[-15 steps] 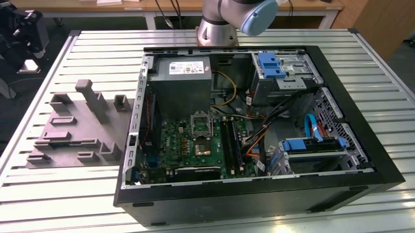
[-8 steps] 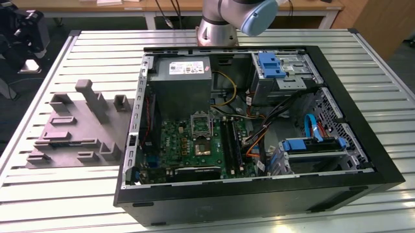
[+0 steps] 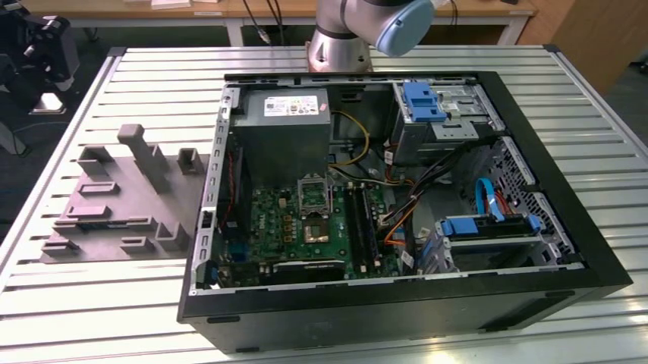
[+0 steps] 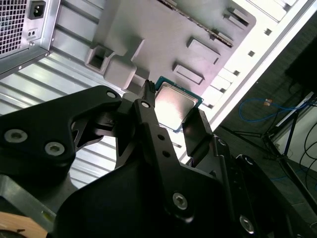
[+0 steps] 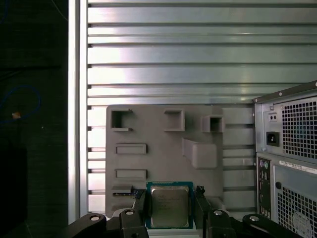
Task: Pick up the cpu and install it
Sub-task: 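Pick up the cpu and move it towards the insertion slot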
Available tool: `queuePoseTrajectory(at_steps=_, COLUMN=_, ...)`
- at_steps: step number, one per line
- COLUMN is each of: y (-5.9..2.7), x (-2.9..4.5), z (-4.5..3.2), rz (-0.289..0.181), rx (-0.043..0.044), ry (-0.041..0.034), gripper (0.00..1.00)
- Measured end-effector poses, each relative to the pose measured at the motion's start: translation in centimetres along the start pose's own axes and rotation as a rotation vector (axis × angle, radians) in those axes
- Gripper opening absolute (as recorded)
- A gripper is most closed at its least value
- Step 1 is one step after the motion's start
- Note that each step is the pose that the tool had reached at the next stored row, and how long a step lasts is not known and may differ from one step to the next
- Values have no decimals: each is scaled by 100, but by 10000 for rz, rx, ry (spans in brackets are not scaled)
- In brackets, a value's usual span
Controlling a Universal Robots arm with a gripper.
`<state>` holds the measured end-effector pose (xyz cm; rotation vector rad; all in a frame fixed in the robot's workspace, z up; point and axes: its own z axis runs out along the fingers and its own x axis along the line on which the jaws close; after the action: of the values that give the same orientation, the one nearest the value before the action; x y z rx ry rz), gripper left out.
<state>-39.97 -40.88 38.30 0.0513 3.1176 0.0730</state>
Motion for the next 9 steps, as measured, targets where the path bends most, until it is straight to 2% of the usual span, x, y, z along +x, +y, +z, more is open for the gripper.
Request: queuePoseTrajectory(at_steps=9, y=1, x=-18, z=0, rz=0, rx=0, ry=1, gripper=47)
